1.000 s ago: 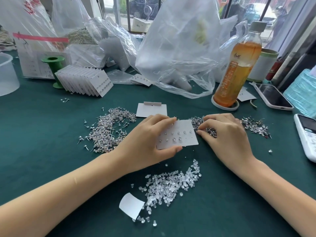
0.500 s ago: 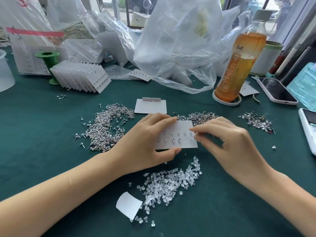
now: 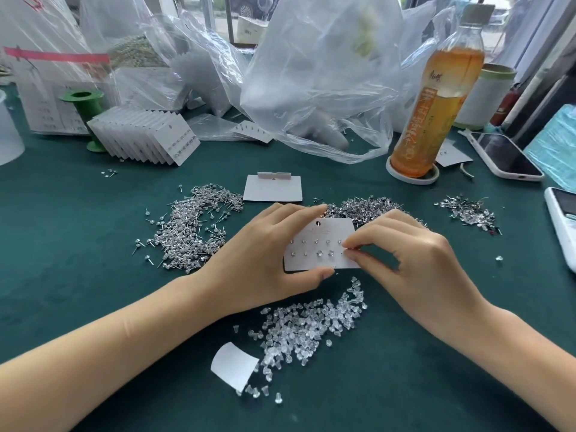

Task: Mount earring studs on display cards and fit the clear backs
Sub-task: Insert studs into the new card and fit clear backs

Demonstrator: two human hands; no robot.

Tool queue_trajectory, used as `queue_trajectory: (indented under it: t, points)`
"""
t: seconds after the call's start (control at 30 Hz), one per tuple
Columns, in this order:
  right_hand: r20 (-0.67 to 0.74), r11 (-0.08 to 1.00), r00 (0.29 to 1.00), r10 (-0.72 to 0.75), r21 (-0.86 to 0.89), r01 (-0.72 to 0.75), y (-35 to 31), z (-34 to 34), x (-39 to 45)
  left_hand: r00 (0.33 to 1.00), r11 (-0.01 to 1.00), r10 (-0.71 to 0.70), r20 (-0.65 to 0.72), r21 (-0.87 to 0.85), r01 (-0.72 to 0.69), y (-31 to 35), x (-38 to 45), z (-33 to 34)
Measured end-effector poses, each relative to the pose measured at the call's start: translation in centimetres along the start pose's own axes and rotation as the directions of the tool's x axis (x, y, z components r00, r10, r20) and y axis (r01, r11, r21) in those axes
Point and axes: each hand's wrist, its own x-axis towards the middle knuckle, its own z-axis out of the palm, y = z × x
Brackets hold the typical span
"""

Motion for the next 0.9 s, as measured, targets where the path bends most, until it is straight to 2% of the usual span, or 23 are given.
queue_trajectory:
  t: [0.33, 0.5, 0.6, 0.67, 0.77, 0.83, 0.9]
  points:
    - [-0.028, 0.996, 0.996, -0.086, -0.016, 0.085, 0.1, 0.2, -0.1, 1.0, 0.997, -0.009, -0.022, -0.077, 0.007, -0.1, 0.0, 0.1]
    - [-0.114, 0.998, 0.992, 0.044, 0.052, -0.039, 0.1, -0.6, 0.3, 0.999, 0.992, -0.052, -0.01, -0.115, 0.051, -0.4, -0.1, 0.1]
    - [-0.153, 0.982, 0.971, 0.186, 0.043, -0.182, 1.2, -2.1, 0.9, 0.998, 0.991, -0.065, 0.002, -0.118, 0.064, -0.6, -0.1, 0.2]
    - [-0.102, 0.951, 0.947, 0.306, -0.021, -0.31, 2.5, -3.2, 1.1, 0.997, 0.987, -0.083, 0.006, -0.14, 0.083, -0.7, -0.2, 0.2]
    - [0.065, 0.879, 0.881, 0.469, -0.131, -0.458, 4.2, -3.8, 0.7, 0.994, 0.983, -0.108, 0.01, -0.152, 0.108, -0.9, -0.1, 0.2]
    - [0.144, 0.863, 0.854, 0.5, -0.168, -0.477, 4.5, -3.6, 0.5, 0.994, 0.984, -0.108, 0.015, -0.143, 0.109, -0.8, -0.1, 0.2]
    - [0.161, 0.871, 0.861, 0.482, -0.191, -0.452, 4.5, -3.3, 0.4, 0.995, 0.987, -0.1, 0.025, -0.127, 0.102, -0.8, -0.1, 0.2]
